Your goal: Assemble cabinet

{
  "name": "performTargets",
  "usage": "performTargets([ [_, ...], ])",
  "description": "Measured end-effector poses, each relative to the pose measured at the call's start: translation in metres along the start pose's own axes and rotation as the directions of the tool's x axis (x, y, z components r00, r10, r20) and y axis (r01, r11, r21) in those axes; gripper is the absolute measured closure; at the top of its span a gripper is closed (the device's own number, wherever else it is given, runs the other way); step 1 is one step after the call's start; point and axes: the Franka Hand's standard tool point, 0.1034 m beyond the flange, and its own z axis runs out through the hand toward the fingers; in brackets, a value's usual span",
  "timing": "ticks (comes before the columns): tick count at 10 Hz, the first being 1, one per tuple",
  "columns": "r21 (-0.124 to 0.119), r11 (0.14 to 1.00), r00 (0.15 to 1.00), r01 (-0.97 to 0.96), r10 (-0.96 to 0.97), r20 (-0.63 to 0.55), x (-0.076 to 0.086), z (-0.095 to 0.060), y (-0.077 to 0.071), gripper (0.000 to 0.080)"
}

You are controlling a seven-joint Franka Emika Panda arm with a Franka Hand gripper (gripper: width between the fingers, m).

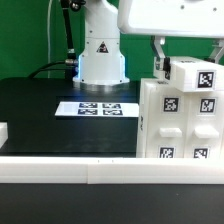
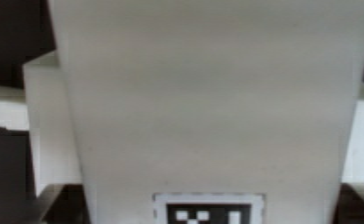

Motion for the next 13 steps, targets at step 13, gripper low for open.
performTargets([
  [13,0.006,0.611,0.611,-0.791,0.791,0.001,-0.0058,-0.0013,-0.0022,0.0239],
])
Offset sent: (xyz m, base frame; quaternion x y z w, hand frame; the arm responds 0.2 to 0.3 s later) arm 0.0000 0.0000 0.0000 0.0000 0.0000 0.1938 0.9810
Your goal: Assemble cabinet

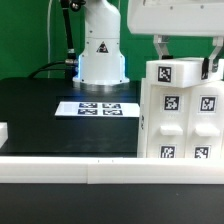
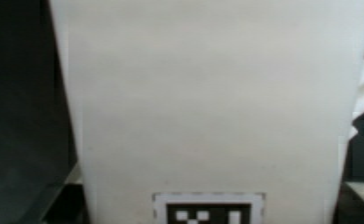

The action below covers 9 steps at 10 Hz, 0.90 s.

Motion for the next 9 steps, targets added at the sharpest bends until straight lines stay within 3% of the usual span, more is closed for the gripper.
performTargets([
  [3,-0.002,0.973,0.973,-0.232,0.232,0.014,-0.0011,0.0,0.0006,0.0239],
  [9,-0.022,0.756,0.754,-0.654,0.654,0.058,-0.0035,-0.0004,0.0,0.0239],
])
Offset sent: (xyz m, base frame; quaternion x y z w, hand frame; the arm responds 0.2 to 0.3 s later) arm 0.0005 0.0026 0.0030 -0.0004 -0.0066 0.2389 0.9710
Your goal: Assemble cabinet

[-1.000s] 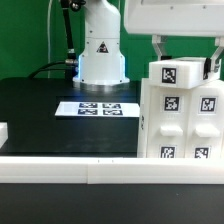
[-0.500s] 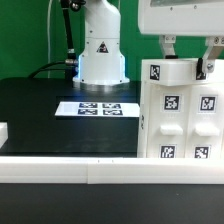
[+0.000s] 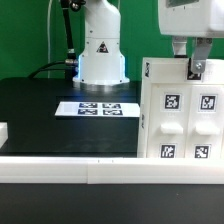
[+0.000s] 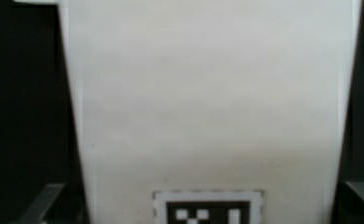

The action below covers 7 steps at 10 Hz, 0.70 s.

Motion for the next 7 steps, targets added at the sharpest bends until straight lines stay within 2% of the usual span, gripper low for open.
performTargets([
  [1,0.0,0.999,0.999,-0.039,0.039,0.01,-0.0015,0.0001,0.0,0.0239],
  [3,-0.002,1.0,1.0,-0.027,0.027,0.015,-0.0038,0.0012,0.0007,0.004],
  [4,-0.003,1.0,0.999,-0.031,0.031,0.021,-0.005,0.0014,0.0009,0.0012],
  [7,-0.004,1.0,1.0,-0.021,0.021,0.022,-0.0068,0.002,0.0014,0.0002],
])
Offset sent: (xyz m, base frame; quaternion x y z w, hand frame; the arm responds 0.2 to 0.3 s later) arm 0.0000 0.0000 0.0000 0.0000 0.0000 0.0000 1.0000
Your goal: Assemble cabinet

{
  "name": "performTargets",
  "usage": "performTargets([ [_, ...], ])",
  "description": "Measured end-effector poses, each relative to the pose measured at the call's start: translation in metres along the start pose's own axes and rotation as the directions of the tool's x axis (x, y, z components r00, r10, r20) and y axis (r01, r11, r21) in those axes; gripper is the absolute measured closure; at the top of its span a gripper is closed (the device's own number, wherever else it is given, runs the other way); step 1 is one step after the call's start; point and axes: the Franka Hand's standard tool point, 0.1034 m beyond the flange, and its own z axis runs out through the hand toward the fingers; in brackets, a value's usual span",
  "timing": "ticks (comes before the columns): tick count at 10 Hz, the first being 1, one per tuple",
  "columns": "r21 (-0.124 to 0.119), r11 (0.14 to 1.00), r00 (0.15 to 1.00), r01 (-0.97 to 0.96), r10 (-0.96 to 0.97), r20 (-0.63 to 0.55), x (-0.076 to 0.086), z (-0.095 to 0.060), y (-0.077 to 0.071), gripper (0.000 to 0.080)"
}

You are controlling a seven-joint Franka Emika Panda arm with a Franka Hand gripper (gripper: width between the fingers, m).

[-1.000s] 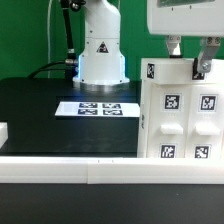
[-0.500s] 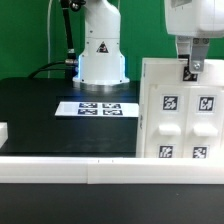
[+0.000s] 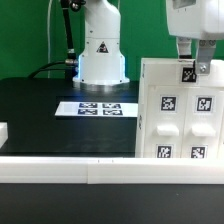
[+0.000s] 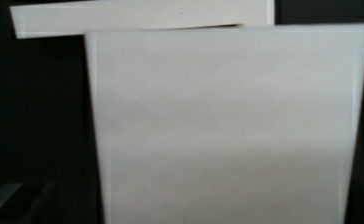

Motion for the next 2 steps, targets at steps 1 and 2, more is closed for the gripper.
performTargets([
  [1,0.0,1.0,1.0,0.005,-0.005,0.0,-0.0005,0.0001,0.0001,0.0002],
  [2,0.0,1.0,1.0,0.009,-0.009,0.0,-0.001,0.0002,0.0003,0.0002],
])
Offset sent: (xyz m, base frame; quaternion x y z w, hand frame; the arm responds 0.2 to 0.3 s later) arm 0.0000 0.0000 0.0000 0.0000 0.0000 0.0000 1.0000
